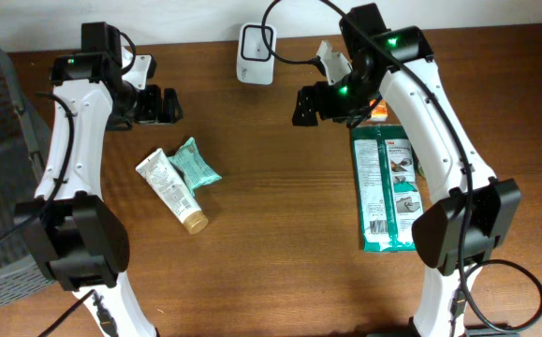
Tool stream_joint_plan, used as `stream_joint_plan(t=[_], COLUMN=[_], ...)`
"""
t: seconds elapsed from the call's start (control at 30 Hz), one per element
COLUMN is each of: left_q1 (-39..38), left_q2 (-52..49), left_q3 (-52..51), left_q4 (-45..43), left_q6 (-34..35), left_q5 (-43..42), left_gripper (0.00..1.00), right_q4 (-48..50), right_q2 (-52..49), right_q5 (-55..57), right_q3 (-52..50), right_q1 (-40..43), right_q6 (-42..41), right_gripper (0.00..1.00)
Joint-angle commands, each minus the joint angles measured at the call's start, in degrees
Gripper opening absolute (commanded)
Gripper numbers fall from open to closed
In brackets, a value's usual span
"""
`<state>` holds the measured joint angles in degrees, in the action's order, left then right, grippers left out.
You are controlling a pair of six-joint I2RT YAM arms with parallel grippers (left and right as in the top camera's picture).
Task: Scan the item barcode
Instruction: 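Carry the orange box right and set it beyond the gloves packet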
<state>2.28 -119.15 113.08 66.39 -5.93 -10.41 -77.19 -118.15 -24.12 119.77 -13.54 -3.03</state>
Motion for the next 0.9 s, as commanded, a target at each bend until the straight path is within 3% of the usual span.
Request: stream_joint_plan(t=[0.0, 0.87], left_q1=[0.0, 0.0], left_q2=[0.2, 0.2], left_q3=[0.1, 0.1], left_q4=[-0.1, -0.1], left_q6=[0.3, 0.3], left_q5=[0.2, 0.2], left_gripper=[0.99, 0.99], right_q4=[0.0, 0.0], right_q2=[-0.5, -0.5], right_q5=[-0.7, 0.8], right_q3=[-0.3, -0.3], right_q1=[0.1, 0.0], right_q6=[0.3, 0.2], right_gripper=[0.89, 0.93])
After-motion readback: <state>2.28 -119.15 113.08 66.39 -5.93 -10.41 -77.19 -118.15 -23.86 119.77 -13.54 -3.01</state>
